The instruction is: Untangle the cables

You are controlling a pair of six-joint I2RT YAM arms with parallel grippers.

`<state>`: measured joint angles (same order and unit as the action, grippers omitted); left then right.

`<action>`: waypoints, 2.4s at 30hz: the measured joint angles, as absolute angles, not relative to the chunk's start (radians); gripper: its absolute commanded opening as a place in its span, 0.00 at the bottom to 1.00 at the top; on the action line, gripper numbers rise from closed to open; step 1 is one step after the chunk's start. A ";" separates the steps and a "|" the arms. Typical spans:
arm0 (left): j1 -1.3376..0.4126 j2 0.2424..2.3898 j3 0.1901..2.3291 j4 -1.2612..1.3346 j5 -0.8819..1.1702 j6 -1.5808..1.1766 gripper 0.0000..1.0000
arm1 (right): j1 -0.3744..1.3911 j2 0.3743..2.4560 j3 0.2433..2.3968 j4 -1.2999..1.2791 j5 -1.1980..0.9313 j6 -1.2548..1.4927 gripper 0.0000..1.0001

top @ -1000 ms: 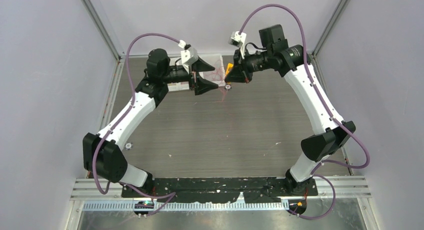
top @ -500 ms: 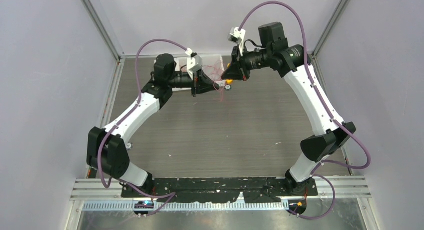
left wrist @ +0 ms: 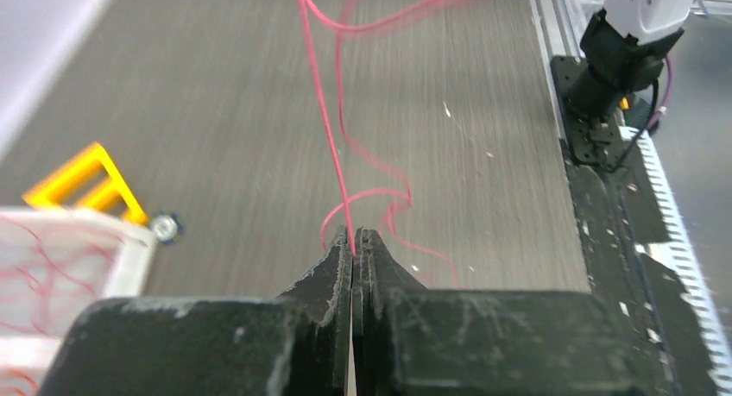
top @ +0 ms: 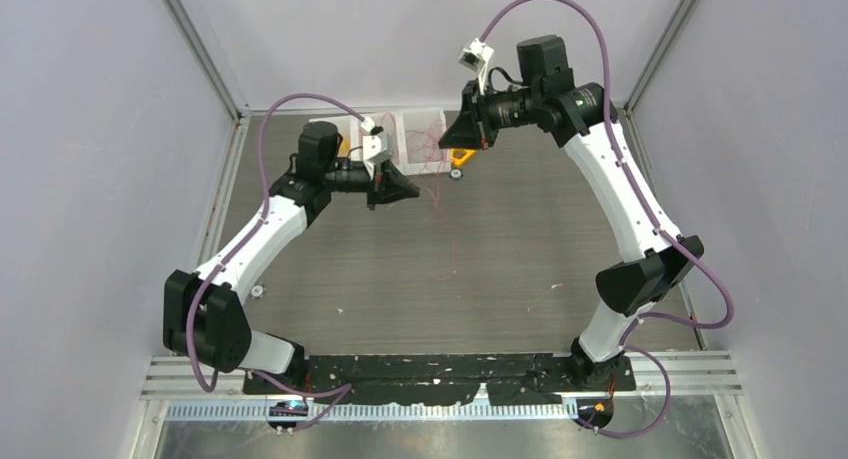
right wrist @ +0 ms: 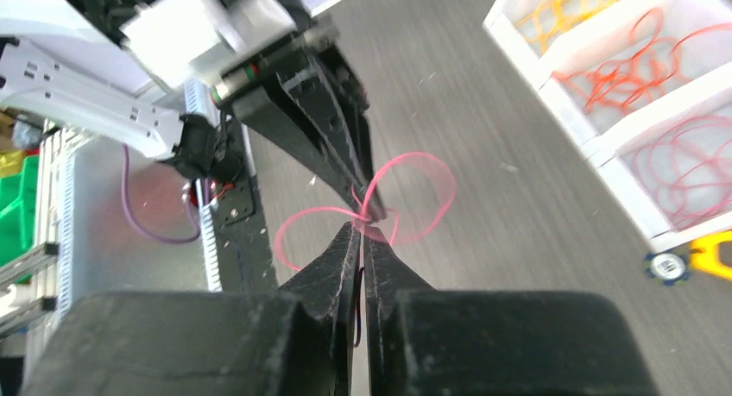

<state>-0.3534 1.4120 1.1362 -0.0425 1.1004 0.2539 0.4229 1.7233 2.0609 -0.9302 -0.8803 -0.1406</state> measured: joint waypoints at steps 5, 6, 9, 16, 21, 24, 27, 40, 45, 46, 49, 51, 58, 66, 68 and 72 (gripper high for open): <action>-0.323 1.415 1.092 -0.202 1.079 0.269 0.00 | 0.379 1.714 2.098 -0.828 -0.884 -0.102 0.13; -0.316 1.415 1.081 -0.219 1.074 0.268 0.00 | 0.371 1.706 2.099 -0.819 -0.882 -0.103 0.12; -0.296 1.415 1.067 -0.260 1.065 0.271 0.00 | 0.363 1.680 2.092 -0.815 -0.878 -0.114 0.06; -0.253 1.409 1.065 -0.390 1.046 0.362 0.00 | 0.371 1.638 2.060 -0.810 -0.873 -0.129 0.22; -0.249 1.398 1.065 -0.501 1.040 0.463 0.00 | 0.371 1.630 2.008 -0.826 -0.864 -0.204 0.65; -0.249 1.368 1.065 -0.548 1.047 0.510 0.00 | 0.375 1.608 1.880 -0.834 -0.857 -0.271 0.71; -0.249 1.336 1.073 -0.579 1.052 0.522 0.00 | 0.405 1.599 1.720 -0.804 -0.849 -0.299 0.72; -0.250 1.282 1.100 -0.566 1.057 0.417 0.00 | 0.625 1.631 1.417 -0.398 -0.838 -0.083 0.56; -0.251 1.247 1.100 -0.551 1.058 0.373 0.00 | 0.644 1.678 1.417 -0.279 -0.788 -0.021 0.17; -0.251 1.235 1.100 -0.551 1.058 0.368 0.00 | 0.646 1.688 1.417 -0.274 -0.771 -0.015 0.13; -0.241 1.193 1.100 -0.552 1.060 0.361 0.00 | 0.643 1.706 1.417 -0.284 -0.717 -0.037 0.06; -0.217 1.155 1.103 -0.560 1.075 0.353 0.00 | 0.631 1.707 1.419 -0.305 -0.689 -0.051 0.05; -0.107 1.073 1.169 -0.749 1.103 0.509 0.00 | 0.502 1.706 1.500 -0.373 -0.624 -0.077 0.05; -0.027 1.079 1.083 -0.920 1.081 0.739 0.00 | 0.391 1.681 1.654 -0.403 -0.648 -0.045 0.05; -0.015 1.103 1.047 -0.925 1.067 0.770 0.00 | 0.393 1.659 1.684 -0.412 -0.680 -0.030 0.05; -0.015 1.144 1.022 -0.883 1.066 0.751 0.00 | 0.397 1.609 1.698 -0.408 -0.731 0.029 0.05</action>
<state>-0.0151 1.1439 1.0222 -0.8833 1.0660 0.7513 0.3965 1.6093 1.6978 -0.4076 -0.7315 0.0288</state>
